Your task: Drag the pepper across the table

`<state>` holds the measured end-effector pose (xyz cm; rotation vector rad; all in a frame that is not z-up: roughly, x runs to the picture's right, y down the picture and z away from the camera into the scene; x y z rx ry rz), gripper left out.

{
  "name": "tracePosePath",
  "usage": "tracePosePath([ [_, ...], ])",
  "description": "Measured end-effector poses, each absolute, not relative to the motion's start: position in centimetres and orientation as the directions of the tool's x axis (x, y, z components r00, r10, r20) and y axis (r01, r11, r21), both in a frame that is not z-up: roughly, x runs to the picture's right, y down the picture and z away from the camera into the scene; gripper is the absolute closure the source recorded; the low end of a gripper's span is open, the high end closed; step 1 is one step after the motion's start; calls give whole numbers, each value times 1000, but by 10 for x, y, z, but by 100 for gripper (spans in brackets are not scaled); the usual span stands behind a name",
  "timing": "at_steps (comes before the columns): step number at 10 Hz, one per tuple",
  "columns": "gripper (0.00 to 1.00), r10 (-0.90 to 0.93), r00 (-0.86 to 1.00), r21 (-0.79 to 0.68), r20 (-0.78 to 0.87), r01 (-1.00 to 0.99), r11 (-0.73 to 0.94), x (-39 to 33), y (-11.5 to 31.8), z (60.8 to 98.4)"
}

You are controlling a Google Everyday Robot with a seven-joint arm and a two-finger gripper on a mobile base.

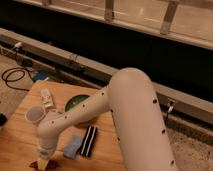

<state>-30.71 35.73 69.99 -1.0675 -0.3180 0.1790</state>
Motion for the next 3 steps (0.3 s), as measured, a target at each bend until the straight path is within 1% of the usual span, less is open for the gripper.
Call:
tracePosePath([
  [1,32,296,940,-881,169,9,474,-307,357,700],
  [2,25,296,940,-881,169,9,474,-307,357,700],
  [3,20,296,940,-881,168,8,474,-307,357,700],
])
